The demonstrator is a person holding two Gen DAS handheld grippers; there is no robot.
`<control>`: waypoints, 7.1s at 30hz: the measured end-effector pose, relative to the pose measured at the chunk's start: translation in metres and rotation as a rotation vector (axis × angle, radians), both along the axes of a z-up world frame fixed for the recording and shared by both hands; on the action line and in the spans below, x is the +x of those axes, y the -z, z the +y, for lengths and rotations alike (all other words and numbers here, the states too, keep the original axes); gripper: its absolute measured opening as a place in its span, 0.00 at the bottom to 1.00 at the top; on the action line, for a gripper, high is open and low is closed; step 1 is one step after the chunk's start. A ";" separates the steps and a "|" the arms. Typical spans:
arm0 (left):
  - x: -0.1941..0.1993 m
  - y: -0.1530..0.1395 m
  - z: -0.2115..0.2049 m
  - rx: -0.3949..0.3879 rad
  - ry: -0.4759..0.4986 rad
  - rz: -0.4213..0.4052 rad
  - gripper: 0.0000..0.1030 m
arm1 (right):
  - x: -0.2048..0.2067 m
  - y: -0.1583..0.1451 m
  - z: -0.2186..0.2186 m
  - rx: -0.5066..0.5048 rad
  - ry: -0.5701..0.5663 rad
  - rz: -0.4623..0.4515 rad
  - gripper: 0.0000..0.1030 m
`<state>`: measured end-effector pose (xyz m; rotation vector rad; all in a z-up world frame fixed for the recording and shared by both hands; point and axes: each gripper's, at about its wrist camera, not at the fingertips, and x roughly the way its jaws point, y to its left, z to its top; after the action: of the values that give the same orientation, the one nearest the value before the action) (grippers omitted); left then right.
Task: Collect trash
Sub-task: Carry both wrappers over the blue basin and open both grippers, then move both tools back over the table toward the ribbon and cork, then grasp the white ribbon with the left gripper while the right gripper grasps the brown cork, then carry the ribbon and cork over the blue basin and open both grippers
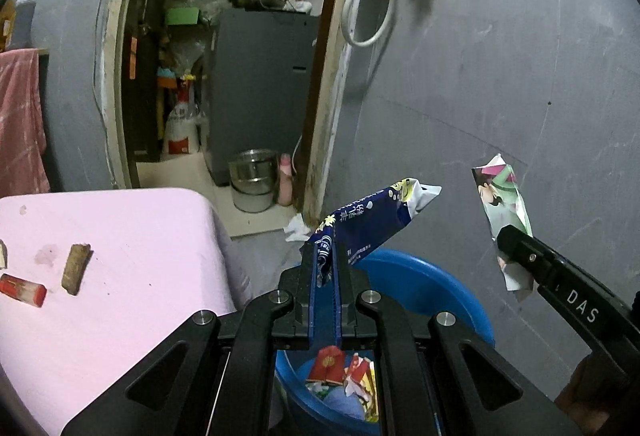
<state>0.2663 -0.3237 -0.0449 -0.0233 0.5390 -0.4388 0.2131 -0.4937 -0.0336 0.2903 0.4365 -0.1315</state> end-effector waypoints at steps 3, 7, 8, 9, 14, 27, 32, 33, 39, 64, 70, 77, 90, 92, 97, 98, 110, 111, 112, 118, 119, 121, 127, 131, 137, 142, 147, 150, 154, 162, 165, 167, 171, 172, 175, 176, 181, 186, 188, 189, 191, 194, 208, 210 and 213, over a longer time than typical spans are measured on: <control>0.004 0.006 -0.004 0.013 0.004 0.025 0.05 | 0.002 0.004 -0.003 0.007 0.006 0.017 0.20; 0.011 0.013 -0.004 0.021 0.005 0.063 0.05 | 0.007 0.008 -0.008 0.032 0.016 0.040 0.22; 0.013 0.013 -0.002 0.017 0.003 0.071 0.05 | 0.007 0.008 -0.009 0.036 0.017 0.043 0.23; 0.014 0.014 -0.001 0.015 0.002 0.078 0.07 | 0.007 0.009 -0.009 0.035 0.021 0.050 0.24; 0.016 0.015 0.001 0.021 -0.009 0.098 0.09 | 0.010 0.008 -0.009 0.036 0.023 0.057 0.26; 0.010 -0.001 0.019 -0.044 -0.028 0.057 0.45 | 0.005 -0.001 -0.005 0.033 0.043 0.005 0.48; 0.003 -0.018 0.034 -0.064 -0.059 0.005 0.54 | -0.003 -0.014 0.000 0.010 0.055 -0.067 0.50; 0.002 -0.022 0.038 -0.062 -0.066 -0.006 0.55 | -0.005 -0.017 0.002 0.005 0.057 -0.081 0.52; -0.005 -0.043 0.068 -0.052 -0.121 -0.076 0.78 | -0.013 -0.031 0.015 -0.015 0.046 -0.164 0.75; -0.036 -0.070 0.229 0.006 -0.354 -0.211 0.94 | 0.002 -0.058 0.142 -0.096 -0.182 -0.305 1.00; -0.041 -0.060 0.280 0.020 -0.438 -0.188 0.95 | 0.013 -0.056 0.171 -0.094 -0.245 -0.291 1.00; -0.046 -0.048 0.335 0.017 -0.521 -0.144 0.95 | 0.025 -0.052 0.201 -0.087 -0.305 -0.255 1.00; -0.042 -0.025 0.386 -0.022 -0.546 -0.030 0.94 | 0.048 -0.037 0.250 -0.086 -0.406 -0.141 1.00; -0.040 -0.020 0.387 -0.018 -0.535 -0.011 0.94 | 0.052 -0.032 0.258 -0.092 -0.425 -0.109 1.00; -0.033 -0.009 0.383 0.003 -0.503 0.033 0.94 | 0.063 -0.022 0.271 -0.111 -0.451 -0.035 1.00; -0.031 -0.007 0.383 0.004 -0.497 0.046 0.94 | 0.065 -0.019 0.273 -0.113 -0.458 -0.021 1.00; -0.007 0.001 0.376 0.009 -0.431 0.160 0.85 | 0.085 0.009 0.296 -0.151 -0.522 0.162 0.82; -0.005 0.002 0.376 0.010 -0.425 0.171 0.81 | 0.088 0.012 0.296 -0.159 -0.518 0.181 0.79; -0.004 0.003 0.376 0.009 -0.416 0.181 0.78 | 0.089 0.014 0.297 -0.166 -0.514 0.193 0.78; 0.005 0.007 0.376 -0.018 -0.353 0.245 0.58 | 0.098 0.024 0.298 -0.169 -0.515 0.259 0.65; 0.006 0.007 0.374 -0.018 -0.345 0.249 0.56 | 0.099 0.025 0.296 -0.162 -0.516 0.265 0.65; 0.006 0.008 0.372 -0.021 -0.325 0.255 0.48 | 0.101 0.027 0.294 -0.140 -0.531 0.280 0.65; 0.000 0.007 0.360 -0.010 -0.274 0.265 0.38 | 0.111 0.032 0.289 -0.079 -0.548 0.332 0.55; -0.003 0.010 0.355 -0.017 -0.264 0.286 0.33 | 0.115 0.035 0.289 -0.058 -0.554 0.356 0.42; -0.012 0.011 0.351 -0.009 -0.249 0.293 0.29 | 0.117 0.038 0.291 -0.057 -0.557 0.381 0.31; -0.017 0.013 0.339 0.016 -0.226 0.295 0.24 | 0.118 0.040 0.290 -0.078 -0.539 0.392 0.17; -0.020 0.015 0.322 0.056 -0.210 0.293 0.19 | 0.116 0.041 0.288 -0.096 -0.544 0.394 0.14; -0.023 0.018 0.313 0.080 -0.206 0.292 0.15 | 0.114 0.040 0.286 -0.100 -0.551 0.392 0.14; -0.024 0.020 0.308 0.083 -0.207 0.281 0.10 | 0.110 0.040 0.283 -0.092 -0.561 0.383 0.13; -0.032 0.016 0.305 0.044 -0.221 0.249 0.07 | 0.092 0.033 0.276 -0.076 -0.573 0.308 0.13; -0.038 0.013 0.306 0.022 -0.239 0.225 0.07 | 0.084 0.026 0.273 -0.083 -0.572 0.262 0.13; -0.041 0.010 0.305 0.008 -0.254 0.208 0.07 | 0.081 0.021 0.272 -0.086 -0.569 0.232 0.13; -0.045 0.002 0.300 -0.005 -0.277 0.161 0.07 | 0.070 0.008 0.266 -0.079 -0.563 0.162 0.13; -0.045 -0.002 0.299 -0.013 -0.283 0.143 0.07 | 0.067 0.005 0.265 -0.079 -0.561 0.149 0.13; -0.046 -0.013 0.291 -0.018 -0.294 0.091 0.07 | 0.059 -0.006 0.259 -0.074 -0.545 0.090 0.13; -0.047 -0.019 0.288 -0.021 -0.296 0.064 0.07 | 0.057 -0.008 0.257 -0.071 -0.540 0.075 0.13; -0.045 -0.039 0.268 -0.036 -0.301 -0.023 0.07 | 0.040 -0.030 0.241 -0.075 -0.488 -0.039 0.13; -0.046 -0.056 0.243 -0.035 -0.283 -0.100 0.07 | 0.026 -0.048 0.219 -0.079 -0.433 -0.125 0.13; -0.046 -0.062 0.232 -0.041 -0.269 -0.121 0.07 | 0.020 -0.055 0.209 -0.087 -0.405 -0.157 0.13; -0.044 -0.063 0.230 -0.045 -0.262 -0.129 0.07 | 0.017 -0.056 0.205 -0.091 -0.394 -0.167 0.13; -0.043 -0.066 0.214 -0.049 -0.241 -0.149 0.07 | 0.011 -0.061 0.192 -0.100 -0.363 -0.191 0.13; -0.040 -0.070 0.194 -0.050 -0.204 -0.167 0.07 | 0.002 -0.064 0.173 -0.122 -0.316 -0.212 0.13; -0.028 -0.058 0.054 -0.103 0.002 -0.169 0.07 | -0.039 -0.042 0.053 -0.171 -0.030 -0.191 0.13; -0.025 -0.052 0.035 -0.098 0.029 -0.145 0.07 | -0.040 -0.036 0.042 -0.168 -0.010 -0.173 0.13; -0.020 -0.041 0.014 -0.091 0.058 -0.109 0.07 | -0.041 -0.026 0.025 -0.151 0.013 -0.140 0.13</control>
<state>0.2458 -0.3092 -0.0036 -0.0710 0.4130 -0.5181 0.1723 -0.4691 -0.0081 0.1532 0.2842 -0.1554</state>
